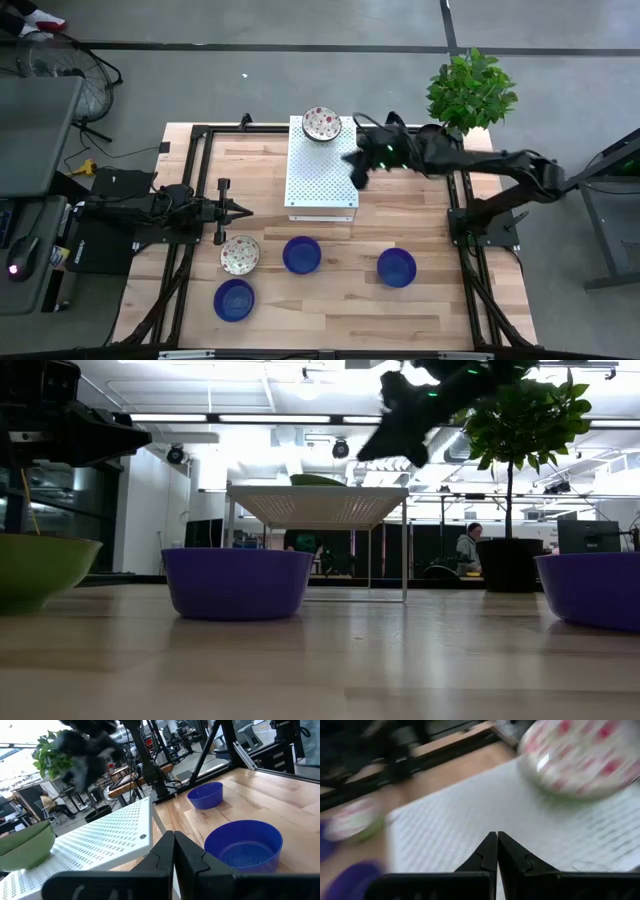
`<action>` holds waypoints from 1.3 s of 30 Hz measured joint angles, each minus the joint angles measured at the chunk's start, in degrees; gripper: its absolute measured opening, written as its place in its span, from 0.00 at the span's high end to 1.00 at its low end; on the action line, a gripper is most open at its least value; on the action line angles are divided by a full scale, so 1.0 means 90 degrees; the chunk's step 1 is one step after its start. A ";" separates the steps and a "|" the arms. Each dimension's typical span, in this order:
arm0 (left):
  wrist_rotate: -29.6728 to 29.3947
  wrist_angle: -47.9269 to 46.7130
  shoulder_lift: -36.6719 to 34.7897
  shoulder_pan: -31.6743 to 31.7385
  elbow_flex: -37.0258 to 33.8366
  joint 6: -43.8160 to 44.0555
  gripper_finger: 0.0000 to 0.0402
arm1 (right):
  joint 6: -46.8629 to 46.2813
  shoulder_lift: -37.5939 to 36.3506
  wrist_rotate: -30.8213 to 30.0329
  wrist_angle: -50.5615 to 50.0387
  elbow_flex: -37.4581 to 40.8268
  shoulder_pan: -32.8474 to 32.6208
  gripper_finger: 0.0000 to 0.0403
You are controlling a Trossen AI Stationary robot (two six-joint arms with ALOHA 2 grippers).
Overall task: Pick & Place Mini bowls
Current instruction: Stack the green bowl on top of the green bowls on the shelf
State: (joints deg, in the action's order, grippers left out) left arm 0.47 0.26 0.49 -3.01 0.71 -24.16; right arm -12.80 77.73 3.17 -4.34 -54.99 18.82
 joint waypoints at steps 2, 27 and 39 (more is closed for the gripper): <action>0.0000 0.0001 0.0001 -0.0001 0.0000 0.0000 1.00 | -0.0368 -0.0436 0.0341 0.0319 0.0667 -0.0138 1.00; 0.0000 0.0000 0.0001 -0.0001 0.0000 0.0000 1.00 | -0.2035 -0.5697 -0.0115 0.2232 0.5436 -0.2388 1.00; 0.0000 -0.0001 0.0002 -0.0001 0.0000 0.0000 1.00 | -0.1749 -0.6986 -0.0149 0.1455 0.5642 -0.2474 1.00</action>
State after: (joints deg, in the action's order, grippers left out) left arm 0.47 0.25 0.51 -3.01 0.71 -24.16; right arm -28.54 14.86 1.83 8.76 -4.21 -3.44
